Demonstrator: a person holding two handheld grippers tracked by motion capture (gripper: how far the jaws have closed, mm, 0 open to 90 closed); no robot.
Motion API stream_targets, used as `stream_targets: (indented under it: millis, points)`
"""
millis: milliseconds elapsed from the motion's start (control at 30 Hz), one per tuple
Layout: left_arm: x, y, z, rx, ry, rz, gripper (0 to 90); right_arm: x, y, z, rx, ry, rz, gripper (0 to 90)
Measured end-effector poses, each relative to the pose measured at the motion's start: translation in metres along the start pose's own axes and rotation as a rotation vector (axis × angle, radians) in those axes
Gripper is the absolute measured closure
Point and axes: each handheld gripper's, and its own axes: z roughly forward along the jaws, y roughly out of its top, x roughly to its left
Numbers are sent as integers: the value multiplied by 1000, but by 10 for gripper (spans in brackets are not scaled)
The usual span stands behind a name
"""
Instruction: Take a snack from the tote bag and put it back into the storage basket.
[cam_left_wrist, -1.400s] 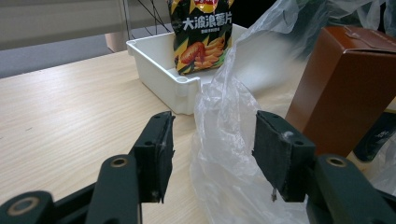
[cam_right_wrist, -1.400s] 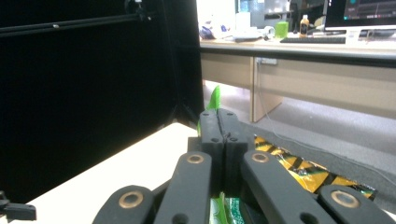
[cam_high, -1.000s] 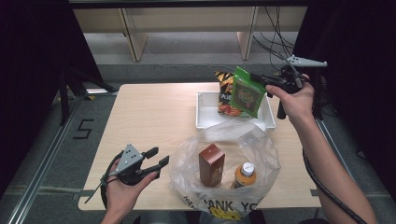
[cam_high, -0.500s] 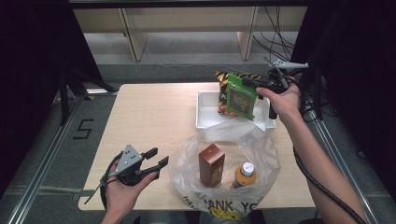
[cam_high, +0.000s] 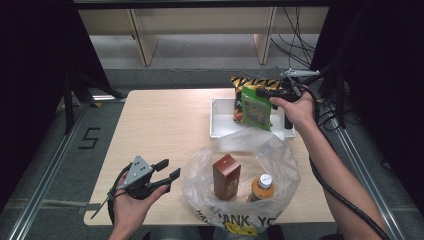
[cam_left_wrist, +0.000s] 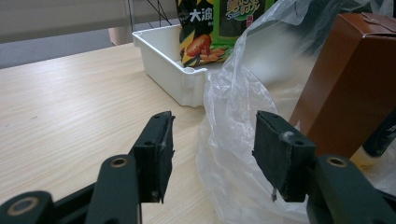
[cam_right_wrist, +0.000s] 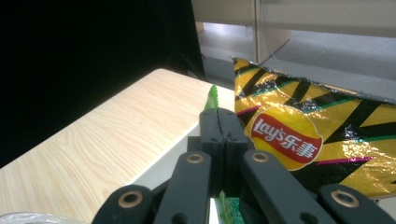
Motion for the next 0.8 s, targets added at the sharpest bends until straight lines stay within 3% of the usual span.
stream_targets:
  millis: [67,100,167,267,300,333,400,500,533,667,700,733,800]
  points:
    - [0,0,0,0,0,0,469,0,-1,3,8,4,12,900]
    - [0,0,0,0,0,-1,469,-2,-2,3,10,1,-6,900]
    - [0,0,0,-1,0,-2,469,-1,-3,6,16,1,36,900]
    - [0,0,0,1,1,0,468,-4,-6,10,26,-5,23,900]
    - [0,-1,0,2,0,1,468,-7,-7,11,22,-12,-20,900]
    - [0,-1,0,2,0,1,468,-4,-8,11,42,7,37,900]
    - [0,-1,0,2,1,2,468,-6,-10,14,40,0,35,900]
    - [0,-1,-1,1,2,-1,468,-10,-13,18,43,-14,-7,900]
    - [0,-1,-1,1,1,-1,468,-10,-13,19,57,2,15,900]
    - [0,-2,0,1,-4,-5,467,-11,-14,23,53,-18,4,900]
    - [0,-3,1,1,-2,-7,468,-11,-15,24,52,7,5,900]
    - [-1,-3,1,5,0,-6,467,-9,-15,24,65,1,46,900]
    - [-1,-3,1,6,-4,-2,467,-11,-16,26,70,-1,29,900]
